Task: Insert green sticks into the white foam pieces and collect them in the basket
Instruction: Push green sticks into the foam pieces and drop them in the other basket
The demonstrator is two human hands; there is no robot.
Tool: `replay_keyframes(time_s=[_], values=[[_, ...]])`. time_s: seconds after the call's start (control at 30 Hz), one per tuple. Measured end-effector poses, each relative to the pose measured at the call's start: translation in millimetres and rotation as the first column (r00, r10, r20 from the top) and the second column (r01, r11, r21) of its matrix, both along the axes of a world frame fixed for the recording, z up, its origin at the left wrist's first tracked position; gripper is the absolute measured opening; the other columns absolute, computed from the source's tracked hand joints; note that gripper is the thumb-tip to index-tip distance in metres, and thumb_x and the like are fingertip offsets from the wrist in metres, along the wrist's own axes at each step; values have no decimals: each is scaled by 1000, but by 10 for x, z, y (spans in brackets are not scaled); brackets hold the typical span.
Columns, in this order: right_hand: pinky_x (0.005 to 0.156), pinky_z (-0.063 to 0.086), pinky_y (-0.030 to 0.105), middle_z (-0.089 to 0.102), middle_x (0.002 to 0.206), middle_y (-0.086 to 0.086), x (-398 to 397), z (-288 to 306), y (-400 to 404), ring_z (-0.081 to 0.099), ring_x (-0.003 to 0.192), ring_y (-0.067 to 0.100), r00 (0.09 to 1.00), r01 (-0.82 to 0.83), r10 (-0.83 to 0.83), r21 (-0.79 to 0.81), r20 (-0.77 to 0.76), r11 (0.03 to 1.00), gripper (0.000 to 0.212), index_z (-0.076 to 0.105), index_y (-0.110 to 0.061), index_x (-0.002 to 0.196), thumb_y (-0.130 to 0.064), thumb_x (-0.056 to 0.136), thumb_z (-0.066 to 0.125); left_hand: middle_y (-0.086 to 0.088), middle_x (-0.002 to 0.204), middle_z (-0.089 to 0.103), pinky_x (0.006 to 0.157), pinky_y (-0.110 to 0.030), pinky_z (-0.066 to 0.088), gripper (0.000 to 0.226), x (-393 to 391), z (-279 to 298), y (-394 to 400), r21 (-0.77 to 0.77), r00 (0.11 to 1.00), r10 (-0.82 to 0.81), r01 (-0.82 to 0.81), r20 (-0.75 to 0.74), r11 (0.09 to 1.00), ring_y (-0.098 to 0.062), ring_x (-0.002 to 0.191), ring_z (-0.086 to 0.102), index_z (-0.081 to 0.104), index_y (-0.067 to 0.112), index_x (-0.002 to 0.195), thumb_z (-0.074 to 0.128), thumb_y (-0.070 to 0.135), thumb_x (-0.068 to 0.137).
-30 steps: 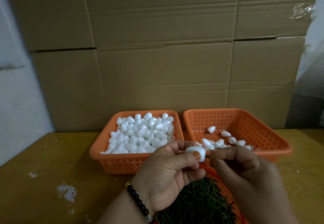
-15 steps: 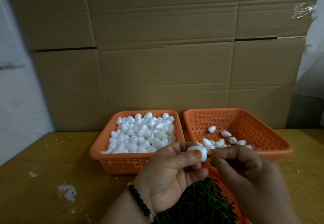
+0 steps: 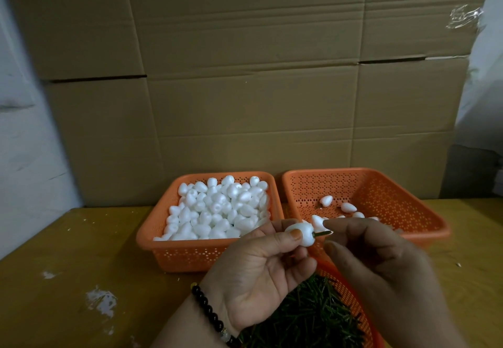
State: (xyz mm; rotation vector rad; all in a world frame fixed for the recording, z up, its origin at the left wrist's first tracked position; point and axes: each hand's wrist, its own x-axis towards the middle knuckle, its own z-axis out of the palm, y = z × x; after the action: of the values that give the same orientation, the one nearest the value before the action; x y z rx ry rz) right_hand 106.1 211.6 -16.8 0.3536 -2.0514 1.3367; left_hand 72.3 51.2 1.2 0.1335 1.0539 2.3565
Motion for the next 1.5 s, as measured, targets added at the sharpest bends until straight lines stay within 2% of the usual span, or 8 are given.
replay_keyframes(time_s=[0.1, 0.2, 0.4, 0.77, 0.93, 1.23, 1.5], values=[[60, 47, 5, 69, 80, -17, 17, 31, -13, 65, 72, -1, 1000, -4, 5, 17, -27, 1000, 23, 71, -33, 89, -29, 67, 67, -13, 75, 67, 53, -28, 56, 14, 6, 5, 1, -6, 1000, -10, 10, -15, 1000, -15, 58, 62, 76, 4, 77, 65, -2, 71], [61, 48, 6, 68, 82, -22, 21, 39, -9, 65, 72, -3, 998, 30, -26, 59, -59, 998, 16, 70, -36, 83, -34, 68, 64, -13, 75, 67, 53, -28, 56, 14, 2, 2, 1, -5, 1000, -7, 7, -14, 1000, -15, 57, 62, 76, 3, 78, 64, -2, 72], [56, 44, 1, 67, 77, -27, 22, 49, -27, 64, 67, -8, 996, 40, -38, 19, -80, 999, 10, 67, -36, 76, -29, 68, 66, -13, 76, 67, 52, -28, 56, 14, -18, 4, -8, -4, 1000, 2, -2, -11, 1000, -14, 57, 62, 75, 2, 79, 65, -1, 70], [57, 46, 5, 68, 72, -23, 18, 23, -23, 65, 66, -6, 999, 45, -43, 52, -32, 998, 13, 71, -31, 75, -38, 68, 62, -14, 77, 66, 52, -28, 56, 18, 3, -9, 4, -51, 999, 2, -4, -54, 999, -14, 58, 61, 69, 1, 87, 66, -4, 70], [56, 47, 7, 68, 74, -23, 17, 25, -20, 65, 66, -5, 999, 44, -43, 73, -19, 996, 18, 71, -31, 77, -43, 69, 59, -14, 77, 67, 52, -28, 56, 15, 11, -12, 1, -52, 998, -8, 4, -64, 999, -14, 57, 62, 73, 2, 82, 67, -4, 70], [57, 46, 5, 68, 76, -23, 21, 13, -18, 65, 68, -5, 998, 53, -51, 67, -31, 996, 12, 70, -33, 76, -38, 69, 61, -12, 75, 67, 51, -27, 56, 21, 14, -19, 25, -52, 999, 11, -13, -40, 999, -14, 57, 61, 67, 1, 89, 66, -3, 68], [57, 46, 4, 68, 78, -24, 19, 9, -27, 65, 68, -7, 999, 35, -35, 43, 8, 998, 13, 69, -32, 76, -38, 68, 61, -13, 75, 67, 51, -28, 56, 13, 8, -34, 21, -38, 999, -3, 2, -44, 999, -14, 57, 62, 73, 2, 79, 68, -3, 68]])
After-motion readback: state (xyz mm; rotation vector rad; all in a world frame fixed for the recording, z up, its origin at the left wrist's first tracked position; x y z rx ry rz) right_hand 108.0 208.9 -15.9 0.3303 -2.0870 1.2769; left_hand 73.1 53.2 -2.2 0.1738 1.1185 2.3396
